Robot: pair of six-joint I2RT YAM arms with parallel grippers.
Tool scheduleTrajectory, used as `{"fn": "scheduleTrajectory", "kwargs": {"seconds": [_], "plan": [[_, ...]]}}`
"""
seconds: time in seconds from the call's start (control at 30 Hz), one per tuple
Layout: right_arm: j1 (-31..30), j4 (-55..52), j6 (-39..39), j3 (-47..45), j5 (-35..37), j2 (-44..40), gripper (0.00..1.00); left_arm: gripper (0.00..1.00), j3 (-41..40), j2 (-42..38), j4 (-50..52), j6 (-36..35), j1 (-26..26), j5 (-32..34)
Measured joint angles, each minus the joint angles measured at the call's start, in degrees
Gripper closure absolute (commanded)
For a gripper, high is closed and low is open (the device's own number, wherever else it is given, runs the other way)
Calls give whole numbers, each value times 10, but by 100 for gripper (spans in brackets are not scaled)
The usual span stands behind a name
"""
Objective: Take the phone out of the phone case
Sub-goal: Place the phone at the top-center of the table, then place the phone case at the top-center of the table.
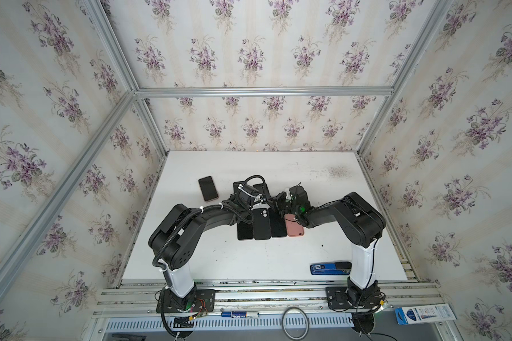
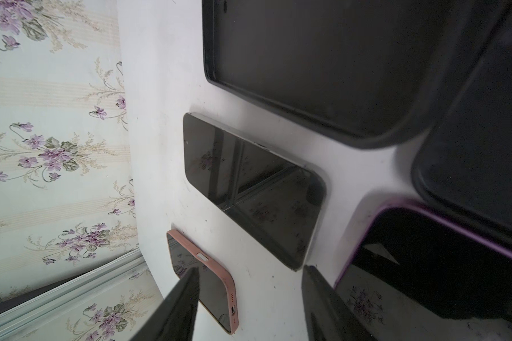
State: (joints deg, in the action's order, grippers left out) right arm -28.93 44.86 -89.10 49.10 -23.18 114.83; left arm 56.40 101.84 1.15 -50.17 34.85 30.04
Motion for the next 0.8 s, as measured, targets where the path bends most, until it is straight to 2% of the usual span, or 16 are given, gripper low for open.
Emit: {"fn": "scheduleTrajectory", "kwargs": {"seconds": [0.2,0.3,0.63,0.8], "plan": [[0,-7,4,19,-1,3,100,31,3,-42,0,24,-2,17],[-1,-14,13,29,0,9,100,21,7,-75,8,59,-3,16],[-6,-46,49,66,12,31,100,1,30,-202,78,253,-35,-66],[-9,-61,61,82,14,46,100,1,50,-255,126,317,-37,-87]]}}
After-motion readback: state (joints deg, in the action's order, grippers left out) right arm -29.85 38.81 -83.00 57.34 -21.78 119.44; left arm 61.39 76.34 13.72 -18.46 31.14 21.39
